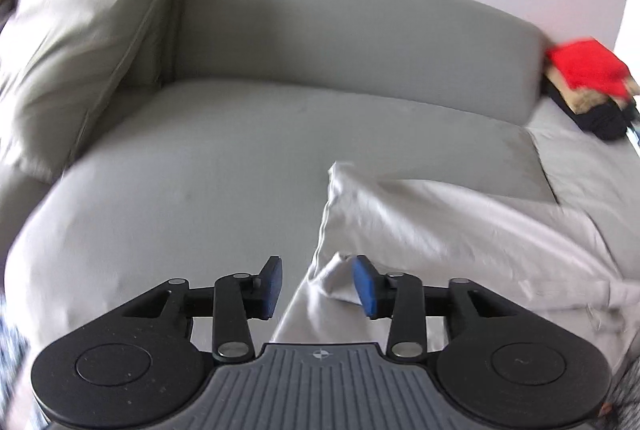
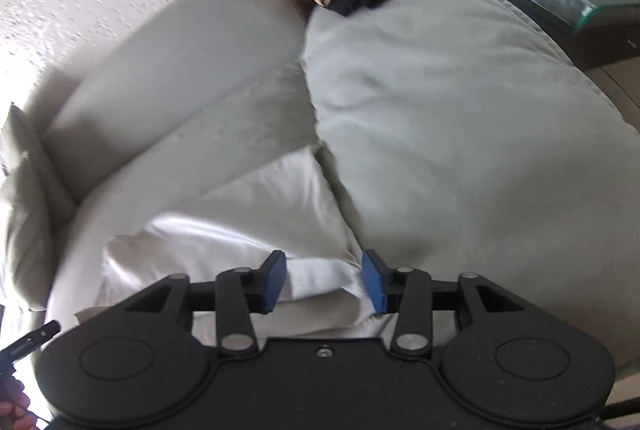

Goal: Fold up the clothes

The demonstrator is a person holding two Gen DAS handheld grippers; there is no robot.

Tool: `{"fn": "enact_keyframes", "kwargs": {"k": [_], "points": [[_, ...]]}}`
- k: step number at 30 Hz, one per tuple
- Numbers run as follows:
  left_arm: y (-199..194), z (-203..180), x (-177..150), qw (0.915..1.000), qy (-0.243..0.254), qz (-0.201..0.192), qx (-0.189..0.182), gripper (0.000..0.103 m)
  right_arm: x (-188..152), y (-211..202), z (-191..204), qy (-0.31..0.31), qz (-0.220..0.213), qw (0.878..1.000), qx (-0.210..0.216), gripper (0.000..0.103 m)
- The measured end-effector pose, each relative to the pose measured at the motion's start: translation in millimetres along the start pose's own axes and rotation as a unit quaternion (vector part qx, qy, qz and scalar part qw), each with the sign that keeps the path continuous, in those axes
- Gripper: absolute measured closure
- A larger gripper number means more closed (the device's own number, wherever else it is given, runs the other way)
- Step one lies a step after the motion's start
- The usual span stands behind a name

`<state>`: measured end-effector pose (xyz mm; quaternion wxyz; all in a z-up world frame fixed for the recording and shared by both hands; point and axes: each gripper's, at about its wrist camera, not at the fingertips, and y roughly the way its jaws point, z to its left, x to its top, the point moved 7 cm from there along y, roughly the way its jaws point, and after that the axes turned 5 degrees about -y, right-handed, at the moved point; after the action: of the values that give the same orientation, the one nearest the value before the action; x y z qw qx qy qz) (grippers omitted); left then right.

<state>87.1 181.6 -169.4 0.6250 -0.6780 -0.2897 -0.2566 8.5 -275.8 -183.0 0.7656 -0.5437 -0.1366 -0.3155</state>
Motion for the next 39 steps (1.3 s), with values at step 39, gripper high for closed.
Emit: {"fn": "enact_keyframes", "kwargs": {"k": [39], "points": [[8.3, 12.1, -1.2, 0.999, -0.021, 0.003, -0.039, 0.1, -6.6, 4.7, 24.4, -0.142, -0.001, 0.99, 0.003, 0.099]]}}
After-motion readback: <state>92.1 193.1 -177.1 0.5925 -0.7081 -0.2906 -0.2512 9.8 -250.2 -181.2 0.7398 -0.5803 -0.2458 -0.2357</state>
